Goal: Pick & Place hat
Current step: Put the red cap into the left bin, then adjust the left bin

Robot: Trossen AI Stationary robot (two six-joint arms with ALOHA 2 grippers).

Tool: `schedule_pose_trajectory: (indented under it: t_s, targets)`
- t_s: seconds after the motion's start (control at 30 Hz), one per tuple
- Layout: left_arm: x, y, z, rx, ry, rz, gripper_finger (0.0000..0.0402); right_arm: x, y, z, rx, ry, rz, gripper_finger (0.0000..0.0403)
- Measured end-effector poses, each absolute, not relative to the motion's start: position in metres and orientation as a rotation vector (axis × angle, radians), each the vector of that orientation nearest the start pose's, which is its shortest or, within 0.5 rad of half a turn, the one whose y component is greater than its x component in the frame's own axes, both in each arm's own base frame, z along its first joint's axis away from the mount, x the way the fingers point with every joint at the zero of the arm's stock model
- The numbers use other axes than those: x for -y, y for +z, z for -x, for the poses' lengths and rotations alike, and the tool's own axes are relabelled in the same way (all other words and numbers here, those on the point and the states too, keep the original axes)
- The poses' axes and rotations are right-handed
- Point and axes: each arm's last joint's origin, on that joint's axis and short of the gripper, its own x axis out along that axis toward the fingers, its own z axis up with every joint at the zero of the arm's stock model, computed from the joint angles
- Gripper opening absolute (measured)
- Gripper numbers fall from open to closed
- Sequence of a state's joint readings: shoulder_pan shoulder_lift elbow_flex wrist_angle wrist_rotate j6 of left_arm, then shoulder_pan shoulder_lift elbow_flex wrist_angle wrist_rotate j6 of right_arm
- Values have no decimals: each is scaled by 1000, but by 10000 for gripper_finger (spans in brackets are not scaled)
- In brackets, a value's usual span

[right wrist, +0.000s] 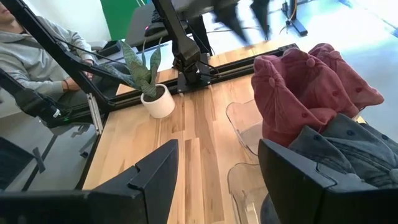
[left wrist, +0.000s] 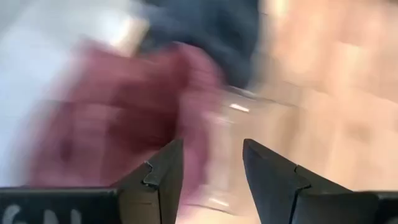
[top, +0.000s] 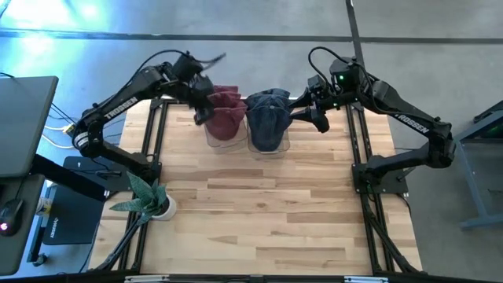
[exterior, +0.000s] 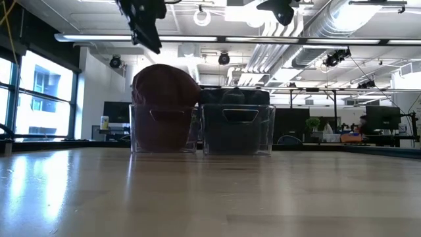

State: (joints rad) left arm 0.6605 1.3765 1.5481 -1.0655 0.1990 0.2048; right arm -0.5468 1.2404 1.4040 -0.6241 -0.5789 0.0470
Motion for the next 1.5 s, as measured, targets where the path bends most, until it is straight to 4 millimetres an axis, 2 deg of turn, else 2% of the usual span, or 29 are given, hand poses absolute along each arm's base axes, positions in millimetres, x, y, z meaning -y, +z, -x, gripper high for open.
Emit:
schedule_pose_trajectory:
  t_s: [0.1,0.23,0.3,0.47,0.67,0.87,1.0,1.1,1.2,1.4,1.5]
  targets:
    - [-139,383,-212,-874,165,270,158,116,411,-221,-390,22,-289,213]
    - [-122,360,-221,-983,106,278,158,116,411,-221,-390,24,-266,211]
    - [-119,345,-225,-1043,147,241,158,116,411,-221,-390,24,-265,211]
    - [-127,319,-228,-1125,406,67,158,116,411,-221,-390,25,-259,211]
    - [-131,318,-224,-1167,463,2,158,116,411,-221,-390,24,-263,211]
    - [-117,343,-219,-1144,382,237,158,116,411,-220,-396,26,-276,211]
    - [-96,339,-228,-1117,158,413,158,116,411,-220,-396,26,-276,211]
    - [-76,321,-235,-1171,64,415,155,116,411,-220,-396,27,-274,211]
    - [-60,293,-241,-1216,44,385,138,116,411,-220,-396,27,-272,211]
    - [-50,236,-243,-1229,233,399,68,116,411,-220,-397,27,-272,211]
    - [-52,217,-242,-1186,332,420,28,116,411,-220,-397,27,-271,211]
